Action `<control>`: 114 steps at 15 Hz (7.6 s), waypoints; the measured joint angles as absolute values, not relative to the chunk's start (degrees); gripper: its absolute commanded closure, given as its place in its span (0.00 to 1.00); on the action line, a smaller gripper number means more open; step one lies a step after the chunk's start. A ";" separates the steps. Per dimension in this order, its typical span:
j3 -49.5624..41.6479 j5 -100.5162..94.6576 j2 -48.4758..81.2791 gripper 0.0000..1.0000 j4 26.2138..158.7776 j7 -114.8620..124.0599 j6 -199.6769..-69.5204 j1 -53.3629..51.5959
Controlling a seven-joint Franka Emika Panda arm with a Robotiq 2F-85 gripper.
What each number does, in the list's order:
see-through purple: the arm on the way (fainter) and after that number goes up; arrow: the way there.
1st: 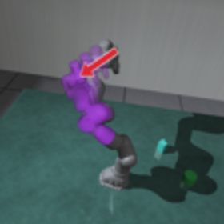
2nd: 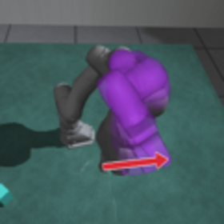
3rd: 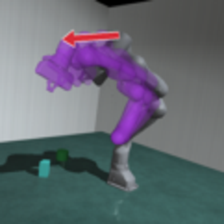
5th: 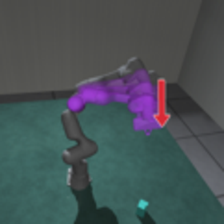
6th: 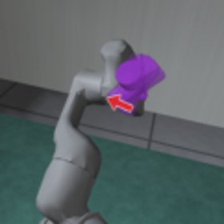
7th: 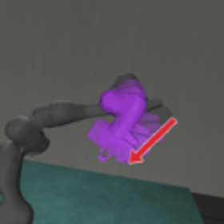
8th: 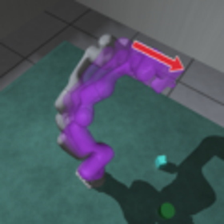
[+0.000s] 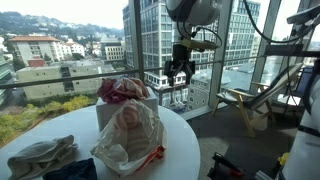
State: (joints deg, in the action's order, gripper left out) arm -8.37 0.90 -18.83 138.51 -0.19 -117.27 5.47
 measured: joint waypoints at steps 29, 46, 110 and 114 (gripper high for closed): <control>2.40 -0.61 32.39 0.00 90.57 -7.97 -153.47 -0.38; 3.87 -0.07 39.89 0.97 84.64 -7.95 -160.37 1.70; -15.83 23.79 -29.17 0.97 144.05 -32.23 -141.99 -22.32; -17.41 29.64 -22.00 0.97 140.53 -37.62 -139.91 -21.80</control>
